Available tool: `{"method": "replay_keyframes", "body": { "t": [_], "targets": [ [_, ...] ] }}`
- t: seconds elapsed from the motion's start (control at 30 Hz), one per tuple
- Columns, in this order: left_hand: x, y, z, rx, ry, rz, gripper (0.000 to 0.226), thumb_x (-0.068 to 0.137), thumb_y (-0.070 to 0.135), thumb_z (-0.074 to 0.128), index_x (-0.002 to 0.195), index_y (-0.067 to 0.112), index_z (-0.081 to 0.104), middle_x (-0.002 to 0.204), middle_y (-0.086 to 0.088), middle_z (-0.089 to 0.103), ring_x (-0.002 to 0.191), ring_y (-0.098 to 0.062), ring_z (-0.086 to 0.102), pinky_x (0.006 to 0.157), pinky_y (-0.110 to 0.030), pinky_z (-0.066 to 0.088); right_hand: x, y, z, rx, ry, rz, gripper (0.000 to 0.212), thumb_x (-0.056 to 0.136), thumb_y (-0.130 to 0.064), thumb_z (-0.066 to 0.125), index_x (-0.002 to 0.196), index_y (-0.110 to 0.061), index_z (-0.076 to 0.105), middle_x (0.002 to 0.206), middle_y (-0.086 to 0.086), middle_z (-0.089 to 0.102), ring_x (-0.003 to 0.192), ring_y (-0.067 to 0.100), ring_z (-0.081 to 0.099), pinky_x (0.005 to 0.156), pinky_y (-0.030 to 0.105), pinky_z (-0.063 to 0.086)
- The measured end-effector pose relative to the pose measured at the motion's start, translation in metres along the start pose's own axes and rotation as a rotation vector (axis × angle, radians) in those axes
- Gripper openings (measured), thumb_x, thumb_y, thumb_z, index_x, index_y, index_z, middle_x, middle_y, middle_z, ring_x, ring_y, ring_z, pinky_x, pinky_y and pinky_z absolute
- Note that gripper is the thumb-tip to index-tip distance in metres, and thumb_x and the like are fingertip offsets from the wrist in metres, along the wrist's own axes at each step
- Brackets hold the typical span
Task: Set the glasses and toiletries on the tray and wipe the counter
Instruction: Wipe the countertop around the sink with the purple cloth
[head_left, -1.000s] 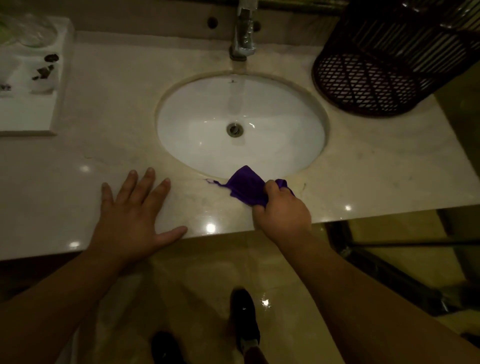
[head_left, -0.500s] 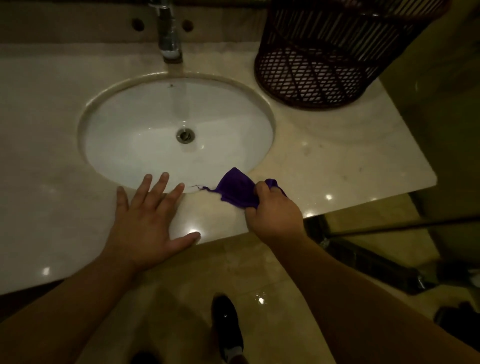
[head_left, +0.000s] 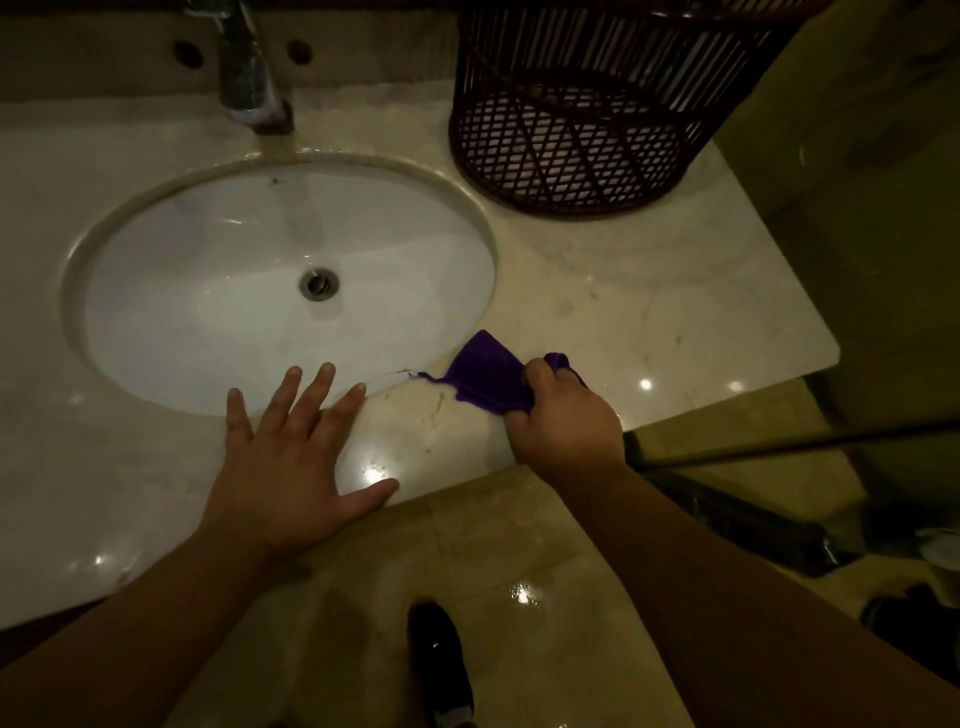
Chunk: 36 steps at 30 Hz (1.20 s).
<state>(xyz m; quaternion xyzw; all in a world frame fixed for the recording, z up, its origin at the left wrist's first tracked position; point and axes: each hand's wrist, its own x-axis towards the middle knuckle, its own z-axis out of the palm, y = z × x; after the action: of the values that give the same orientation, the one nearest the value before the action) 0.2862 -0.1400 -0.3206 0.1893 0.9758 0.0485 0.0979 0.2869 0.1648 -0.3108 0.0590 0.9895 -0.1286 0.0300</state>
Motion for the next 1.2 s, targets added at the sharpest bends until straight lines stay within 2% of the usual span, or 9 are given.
{"method": "replay_keyframes", "body": {
  "t": [0.3, 0.47, 0.77, 0.93, 1.13, 1.2],
  "targets": [
    [-0.001, 0.002, -0.003, 0.013, -0.012, -0.013, 0.106, 0.075, 0.096, 0.029, 0.160, 0.032, 0.019, 0.169, -0.002, 0.008, 0.154, -0.027, 0.003, 0.114, -0.073, 0.003, 0.010, 0.028, -0.013, 0.011, 0.013, 0.038, 0.031, 0.089, -0.035, 0.055, 0.115, -0.019, 0.052, 0.084, -0.002, 0.049, 0.065, 0.021, 0.051, 0.055, 0.029, 0.037],
    [0.000, 0.002, -0.001, 0.011, -0.010, -0.016, 0.106, 0.075, 0.096, 0.031, 0.159, 0.033, 0.020, 0.168, -0.001, 0.010, 0.154, -0.027, 0.005, 0.114, -0.073, 0.004, 0.016, 0.043, -0.024, 0.029, -0.005, 0.105, 0.029, 0.087, -0.035, 0.054, 0.113, -0.021, 0.051, 0.087, 0.002, 0.057, 0.071, 0.024, 0.059, 0.062, 0.036, 0.054],
    [-0.001, 0.002, -0.002, 0.007, -0.019, -0.024, 0.106, 0.074, 0.097, 0.028, 0.160, 0.034, 0.018, 0.168, -0.001, 0.010, 0.154, -0.026, 0.006, 0.114, -0.072, 0.003, 0.016, 0.043, -0.026, 0.003, -0.015, 0.139, 0.029, 0.090, -0.034, 0.053, 0.115, -0.021, 0.051, 0.092, 0.005, 0.060, 0.075, 0.026, 0.060, 0.067, 0.042, 0.058],
    [-0.005, -0.001, -0.006, 0.000, -0.021, -0.018, 0.106, 0.074, 0.098, 0.019, 0.160, 0.036, 0.007, 0.169, 0.000, -0.001, 0.154, -0.025, -0.003, 0.115, -0.070, -0.002, 0.014, 0.029, -0.027, 0.011, -0.043, 0.196, 0.029, 0.092, -0.033, 0.051, 0.117, -0.020, 0.050, 0.093, 0.005, 0.060, 0.077, 0.026, 0.060, 0.067, 0.040, 0.055],
    [-0.030, -0.020, -0.011, 0.009, -0.003, 0.004, 0.105, 0.076, 0.096, 0.027, 0.160, 0.033, 0.018, 0.169, -0.004, 0.008, 0.154, -0.029, 0.003, 0.115, -0.070, 0.004, -0.020, -0.036, -0.006, 0.044, -0.051, 0.128, 0.026, 0.091, -0.034, 0.056, 0.113, -0.022, 0.048, 0.086, -0.001, 0.053, 0.070, 0.019, 0.054, 0.055, 0.030, 0.040],
    [-0.049, -0.041, -0.011, 0.018, -0.009, -0.027, 0.104, 0.077, 0.095, 0.029, 0.159, 0.032, 0.021, 0.168, -0.004, 0.010, 0.154, -0.030, 0.005, 0.115, -0.070, 0.007, -0.030, -0.065, 0.001, 0.082, -0.088, 0.075, 0.026, 0.091, -0.035, 0.055, 0.114, -0.023, 0.049, 0.087, -0.001, 0.054, 0.073, 0.020, 0.058, 0.058, 0.033, 0.048]
  ]
}}
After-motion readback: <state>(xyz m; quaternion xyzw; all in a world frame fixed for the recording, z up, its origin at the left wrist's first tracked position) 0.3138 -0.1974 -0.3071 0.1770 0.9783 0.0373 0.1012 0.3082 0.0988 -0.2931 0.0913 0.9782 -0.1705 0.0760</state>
